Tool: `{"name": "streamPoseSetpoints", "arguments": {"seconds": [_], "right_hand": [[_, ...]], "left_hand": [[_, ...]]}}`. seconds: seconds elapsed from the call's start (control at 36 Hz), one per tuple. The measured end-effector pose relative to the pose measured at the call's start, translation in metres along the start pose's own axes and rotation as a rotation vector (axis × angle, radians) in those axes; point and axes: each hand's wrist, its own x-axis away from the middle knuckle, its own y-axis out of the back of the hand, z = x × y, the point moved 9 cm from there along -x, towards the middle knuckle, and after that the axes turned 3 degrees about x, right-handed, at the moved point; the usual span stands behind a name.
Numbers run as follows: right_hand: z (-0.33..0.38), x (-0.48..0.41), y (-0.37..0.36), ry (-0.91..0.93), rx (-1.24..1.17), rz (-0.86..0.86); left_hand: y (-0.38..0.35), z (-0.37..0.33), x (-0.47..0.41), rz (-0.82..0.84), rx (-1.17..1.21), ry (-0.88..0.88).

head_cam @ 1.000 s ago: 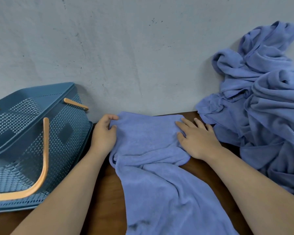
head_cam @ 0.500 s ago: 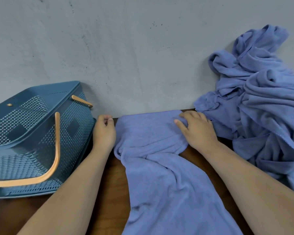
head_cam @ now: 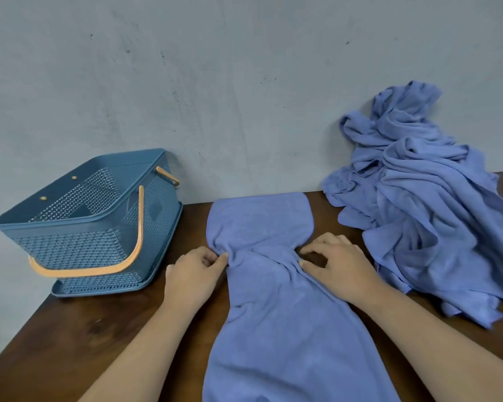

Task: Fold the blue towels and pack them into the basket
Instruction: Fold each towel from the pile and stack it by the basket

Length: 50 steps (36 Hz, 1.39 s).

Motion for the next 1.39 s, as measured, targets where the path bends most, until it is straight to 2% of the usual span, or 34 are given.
{"name": "streamPoseSetpoints", "arguments": {"seconds": [0.28,0.33,0.44,0.56,0.69,0.89,0.97,1.06,1.17,1.33,1.39], "right_hand": [[0.011,0.011,0.01,-0.02,-0.064,0.009],[0.011,0.012,0.014,-0.045,-0.193,-0.008],[0.002,0.017,0.024,-0.127,-0.504,-0.046],[-0.003,0.023,0.022,-0.116,-0.576,0.02],[0.001,0.021,0.017,-0.094,-0.623,0.188],[0.004,0.026,0.016,-0.103,-0.672,0.372],[-0.004,0.027,0.011,-0.165,-0.659,0.399],[-0.012,0.023,0.008,-0.224,-0.655,0.304],[-0.019,0.013,0.009,-0.261,-0.498,0.128],[-0.021,-0.015,0.0,-0.343,-0.361,0.113],[-0.016,-0.022,-0.003,-0.322,-0.286,0.121]], "left_hand": [[-0.009,-0.018,0.004,0.064,0.064,0.081],[-0.012,-0.016,0.002,0.058,0.131,0.098],[-0.007,-0.008,-0.003,-0.015,0.443,0.095],[-0.005,0.005,-0.012,-0.068,0.601,0.114],[-0.015,0.009,-0.017,-0.004,0.697,0.093],[-0.006,0.02,-0.024,-0.037,0.622,0.06],[-0.008,0.018,-0.024,-0.013,0.588,0.05],[-0.007,0.009,-0.018,-0.02,0.472,-0.024],[-0.001,-0.008,-0.007,-0.03,0.349,-0.118],[-0.001,-0.007,-0.008,-0.052,0.357,-0.098],[-0.001,-0.004,-0.01,-0.062,0.354,-0.089]]}}
